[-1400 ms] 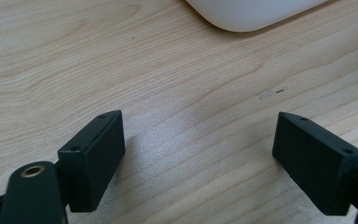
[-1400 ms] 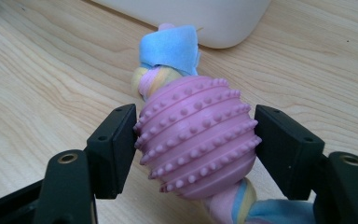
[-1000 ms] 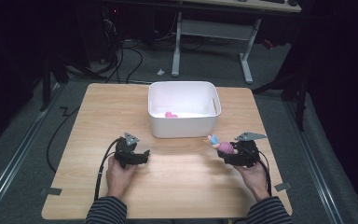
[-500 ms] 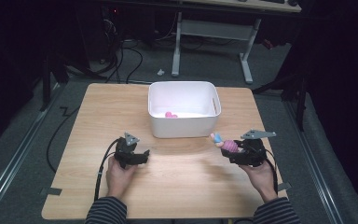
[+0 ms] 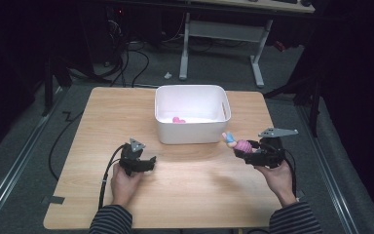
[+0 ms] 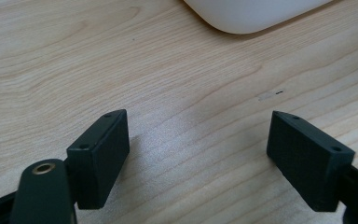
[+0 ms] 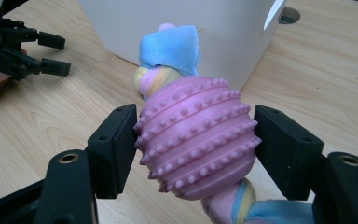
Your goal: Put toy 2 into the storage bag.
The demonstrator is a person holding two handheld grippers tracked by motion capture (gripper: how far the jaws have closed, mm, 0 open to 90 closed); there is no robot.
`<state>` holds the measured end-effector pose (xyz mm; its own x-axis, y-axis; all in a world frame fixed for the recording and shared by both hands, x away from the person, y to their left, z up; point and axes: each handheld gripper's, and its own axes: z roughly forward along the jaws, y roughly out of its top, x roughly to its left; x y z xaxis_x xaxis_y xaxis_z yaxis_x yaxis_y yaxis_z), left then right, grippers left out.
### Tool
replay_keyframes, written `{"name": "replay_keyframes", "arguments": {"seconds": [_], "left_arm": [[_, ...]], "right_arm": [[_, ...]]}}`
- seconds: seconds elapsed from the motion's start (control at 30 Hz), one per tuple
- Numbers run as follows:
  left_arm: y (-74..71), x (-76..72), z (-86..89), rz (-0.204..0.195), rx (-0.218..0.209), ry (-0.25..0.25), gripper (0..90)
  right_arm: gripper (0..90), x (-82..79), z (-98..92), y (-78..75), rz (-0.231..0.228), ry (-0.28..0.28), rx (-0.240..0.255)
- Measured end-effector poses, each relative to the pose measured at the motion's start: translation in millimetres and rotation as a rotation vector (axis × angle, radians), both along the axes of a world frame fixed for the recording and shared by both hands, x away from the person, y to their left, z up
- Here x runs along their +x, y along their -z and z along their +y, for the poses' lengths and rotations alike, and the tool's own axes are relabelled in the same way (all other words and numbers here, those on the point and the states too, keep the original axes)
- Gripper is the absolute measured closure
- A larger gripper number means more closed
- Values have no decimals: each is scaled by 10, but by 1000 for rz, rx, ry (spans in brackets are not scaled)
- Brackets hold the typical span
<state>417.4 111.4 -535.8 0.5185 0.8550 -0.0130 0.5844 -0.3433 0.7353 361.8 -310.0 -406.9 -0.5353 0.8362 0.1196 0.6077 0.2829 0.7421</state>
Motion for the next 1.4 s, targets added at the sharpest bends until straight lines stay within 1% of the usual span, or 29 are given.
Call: {"name": "replay_keyframes", "arguments": {"seconds": [0.03,0.17,0.27,0.4,0.43,0.53,0.6,0.63,0.67,0.7,0.73,0.77,0.8,0.83,0.93,1.07,1.23,1.4], "left_arm": [[0,0,0,0,1,0,213],[0,-3,-1,-1,2,-1,214],[-1,-4,0,0,2,0,214],[0,-8,3,-1,0,-2,216],[0,-9,4,-1,-1,-2,218],[0,-8,4,-1,-3,-3,219],[0,-8,4,-1,-3,-3,218],[0,-8,5,-1,-2,-2,218],[0,-8,5,0,-2,-2,218],[0,-8,5,-1,-3,-2,219],[0,-8,5,0,-3,-2,219],[0,-8,5,0,-3,-2,220],[0,-8,5,0,-3,-2,220],[0,-8,5,0,-3,-2,220],[0,-7,5,0,-4,-2,220],[0,-6,5,0,-3,-1,219],[0,-1,1,-1,0,-1,220],[-1,-1,0,-1,2,-2,219]], "right_arm": [[331,3,8,-19,-2,-1,-4],[332,31,39,-93,-15,-14,9],[332,70,74,-141,-9,-6,-16],[334,132,144,-211,4,-17,9],[333,146,166,-240,-2,-22,8],[334,171,194,-323,-14,-23,25],[333,184,217,-392,-25,-25,22],[333,195,233,-436,-36,-34,24],[333,199,237,-449,-38,-39,25],[332,215,244,-474,-51,-57,27],[331,224,250,-487,-55,-66,30],[330,239,259,-502,-71,-76,31],[330,246,266,-510,-86,-77,28],[329,255,277,-518,-92,-72,25],[330,288,306,-548,-92,-66,12],[331,333,343,-608,-91,-67,15],[329,440,405,-697,-92,-68,-39],[328,576,433,-760,-86,-72,-67]]}}
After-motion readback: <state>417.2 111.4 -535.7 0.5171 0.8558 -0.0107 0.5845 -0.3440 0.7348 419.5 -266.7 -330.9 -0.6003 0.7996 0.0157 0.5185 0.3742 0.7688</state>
